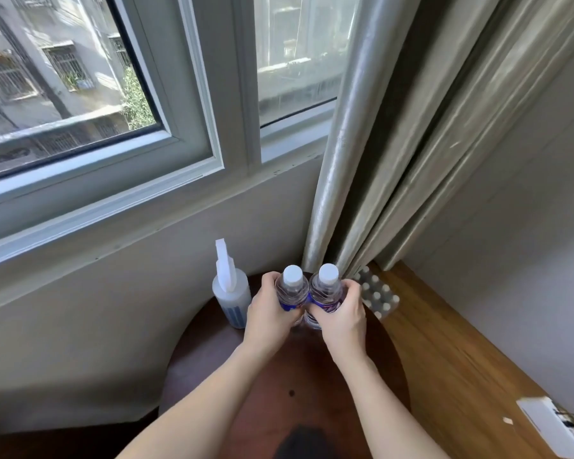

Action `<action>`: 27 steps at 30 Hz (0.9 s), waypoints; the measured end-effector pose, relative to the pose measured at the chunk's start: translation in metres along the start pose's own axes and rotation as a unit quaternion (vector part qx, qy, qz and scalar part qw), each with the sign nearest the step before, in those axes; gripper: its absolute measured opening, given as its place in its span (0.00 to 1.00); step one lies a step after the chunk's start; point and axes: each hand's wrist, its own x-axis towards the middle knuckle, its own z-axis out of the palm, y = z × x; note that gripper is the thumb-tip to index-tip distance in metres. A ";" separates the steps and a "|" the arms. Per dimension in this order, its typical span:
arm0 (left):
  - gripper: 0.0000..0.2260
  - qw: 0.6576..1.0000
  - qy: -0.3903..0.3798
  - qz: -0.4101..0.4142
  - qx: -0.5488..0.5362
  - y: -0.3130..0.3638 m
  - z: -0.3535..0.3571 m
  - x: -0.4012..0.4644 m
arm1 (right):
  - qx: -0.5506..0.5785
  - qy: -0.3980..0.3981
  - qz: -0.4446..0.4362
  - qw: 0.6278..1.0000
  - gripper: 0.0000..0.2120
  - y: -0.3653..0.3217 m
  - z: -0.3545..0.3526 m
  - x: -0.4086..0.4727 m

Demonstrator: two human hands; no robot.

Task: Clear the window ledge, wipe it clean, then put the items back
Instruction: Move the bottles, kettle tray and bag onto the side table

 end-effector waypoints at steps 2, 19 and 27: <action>0.26 1.000 -0.003 0.001 -0.005 0.000 0.001 0.000 | 0.002 -0.004 0.000 1.000 0.31 -0.001 -0.001 -0.002; 0.39 0.999 -0.003 0.053 0.002 0.043 -0.035 -0.058 | -0.062 -0.023 0.007 0.998 0.46 -0.072 -0.028 -0.039; 0.26 0.992 0.021 0.118 0.044 0.047 -0.142 -0.131 | -0.021 -0.019 -0.170 0.985 0.31 -0.174 -0.028 -0.121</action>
